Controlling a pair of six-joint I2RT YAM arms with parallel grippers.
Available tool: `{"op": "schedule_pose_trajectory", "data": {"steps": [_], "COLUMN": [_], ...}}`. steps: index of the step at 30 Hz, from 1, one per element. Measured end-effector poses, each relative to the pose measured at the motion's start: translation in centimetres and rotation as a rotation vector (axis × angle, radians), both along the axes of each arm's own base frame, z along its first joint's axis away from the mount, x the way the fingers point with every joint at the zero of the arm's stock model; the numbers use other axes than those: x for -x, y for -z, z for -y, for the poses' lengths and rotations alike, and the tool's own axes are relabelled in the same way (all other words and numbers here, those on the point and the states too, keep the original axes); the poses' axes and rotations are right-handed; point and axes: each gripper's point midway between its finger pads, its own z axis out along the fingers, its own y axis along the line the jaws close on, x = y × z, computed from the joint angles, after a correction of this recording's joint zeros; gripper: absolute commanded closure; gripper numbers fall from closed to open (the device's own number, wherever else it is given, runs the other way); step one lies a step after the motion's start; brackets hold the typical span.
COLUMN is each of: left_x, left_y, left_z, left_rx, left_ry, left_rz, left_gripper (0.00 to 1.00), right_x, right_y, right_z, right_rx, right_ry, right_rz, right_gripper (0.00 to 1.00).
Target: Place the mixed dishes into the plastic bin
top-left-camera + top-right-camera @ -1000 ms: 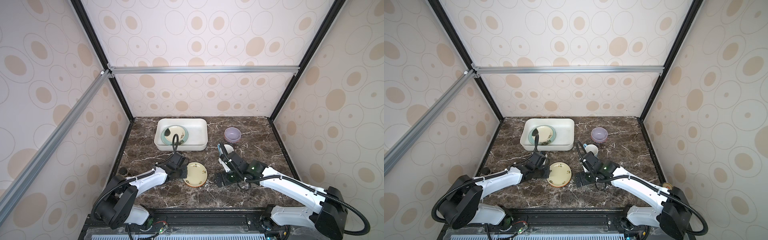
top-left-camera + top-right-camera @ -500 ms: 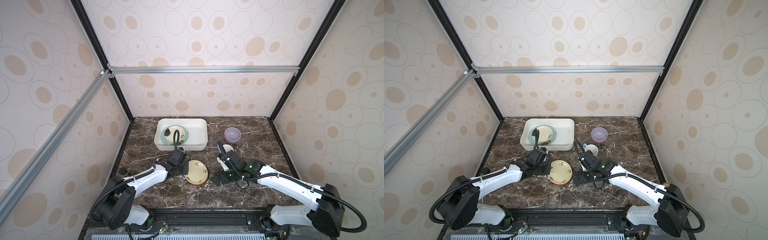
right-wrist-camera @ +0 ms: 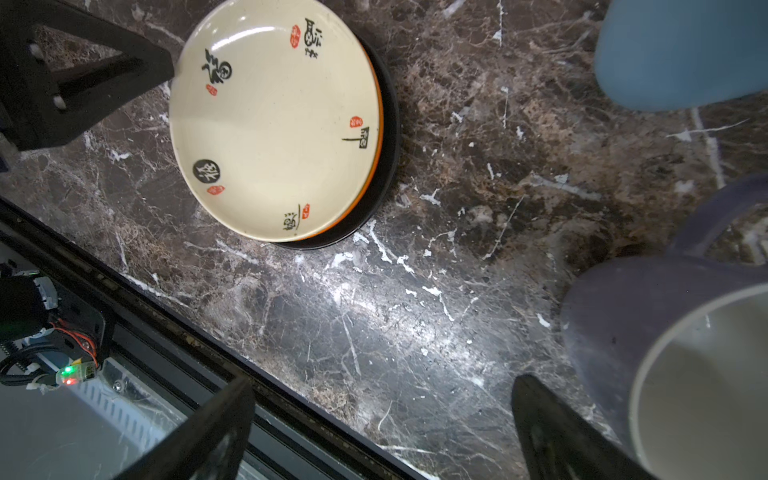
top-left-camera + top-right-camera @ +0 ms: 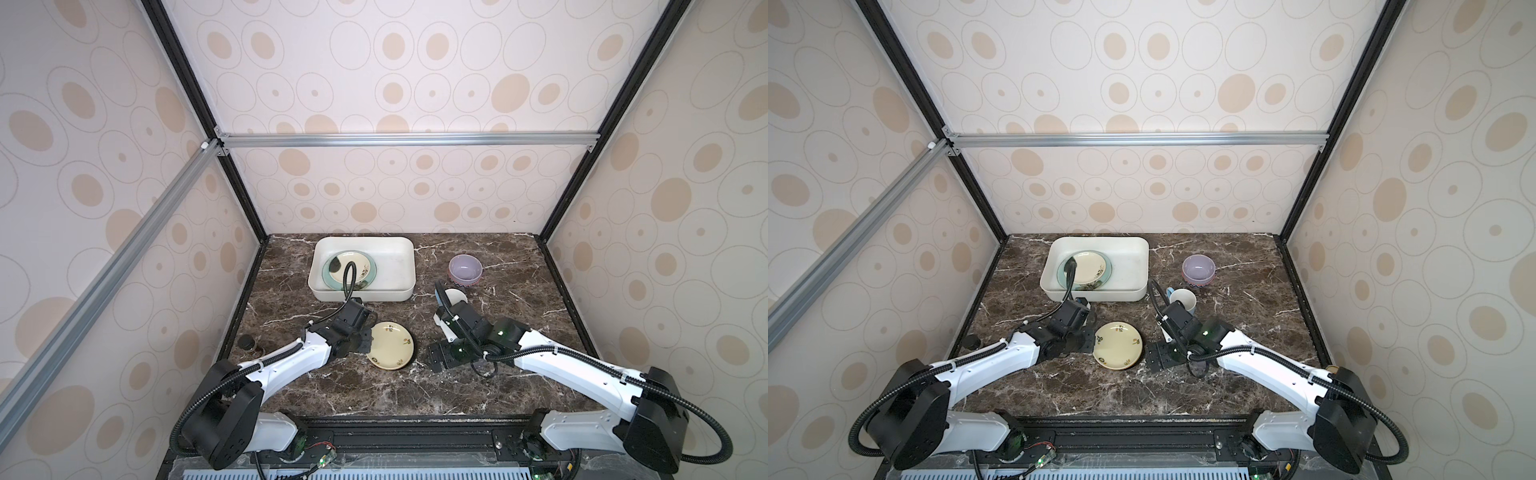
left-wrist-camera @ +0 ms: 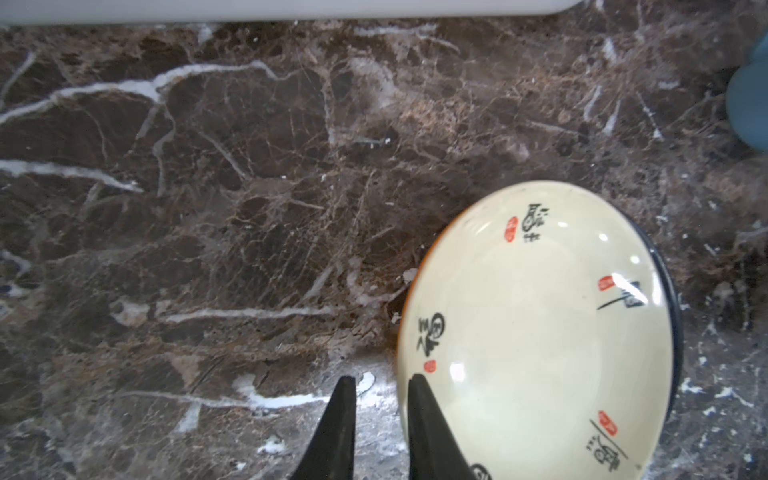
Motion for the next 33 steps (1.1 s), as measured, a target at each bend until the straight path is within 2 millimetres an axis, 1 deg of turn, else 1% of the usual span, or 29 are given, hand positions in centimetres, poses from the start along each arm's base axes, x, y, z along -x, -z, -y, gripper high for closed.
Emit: {"op": "schedule_pose_trajectory", "data": {"steps": [3, 4, 5, 7, 8, 10, 13, 15, 18, 22, 25, 27, 32, 33], "left_x": [0.1, 0.1, 0.1, 0.1, 0.1, 0.1, 0.2, 0.2, 0.0, -0.5, -0.9, -1.3, -1.6, -1.6], "left_y": [0.4, 0.5, 0.5, 0.5, 0.5, 0.5, 0.5, 0.6, 1.5, 2.5, 2.5, 2.3, 1.8, 1.7], "left_z": [-0.1, -0.1, -0.1, -0.1, -0.1, 0.1, 0.5, 0.6, 0.8, 1.4, 1.8, 2.2, 2.4, 2.4], "left_rx": [-0.014, -0.016, -0.017, -0.018, -0.015, -0.004, 0.012, 0.013, -0.01, -0.03, -0.034, -0.033, -0.044, -0.046], "left_ry": [0.006, 0.007, 0.007, 0.011, 0.01, 0.012, 0.02, 0.025, 0.034, 0.053, 0.069, 0.079, 0.091, 0.093], "left_rz": [-0.009, -0.011, -0.012, -0.013, -0.013, -0.016, -0.019, -0.028, -0.057, -0.089, -0.091, -0.087, -0.085, -0.086], "left_gripper": [0.97, 0.97, 0.93, 0.73, 0.66, 0.54, 0.5, 0.51, 0.53, 0.58, 0.7, 0.82, 0.94, 0.95], "right_x": [0.0, 0.0, 0.0, 0.0, 0.0, 0.0, 0.0, 0.0, 0.0, 0.0, 0.1, 0.1, 0.0, 0.0], "right_y": [0.0, 0.0, 0.0, 0.0, 0.0, 0.0, 0.0, 0.0, 0.0, 0.1, 0.2, 0.2, 0.1, 0.1], "right_z": [0.0, 0.0, 0.0, 0.0, 0.0, 0.0, 0.0, 0.0, 0.0, 0.0, 0.3, 0.4, 0.5, 0.5], "right_rx": [0.0, 0.0, 0.0, 0.0, 0.0, 0.0, 0.0, -0.001, -0.002, 0.0, 0.005, 0.008, 0.01, 0.011], "right_ry": [0.0, 0.001, 0.0, 0.001, 0.0, 0.0, 0.0, 0.0, 0.0, 0.001, 0.003, 0.006, 0.008, 0.007], "right_rz": [0.0, 0.0, 0.001, 0.001, 0.001, 0.001, 0.001, 0.001, 0.002, 0.003, 0.004, 0.009, 0.017, 0.017], "right_gripper": [0.0, 0.0, 0.0, 0.0, 0.0, 0.0, 0.0, 0.0, 0.0, 0.0, 0.0, 0.0, 0.0, 0.0]}}
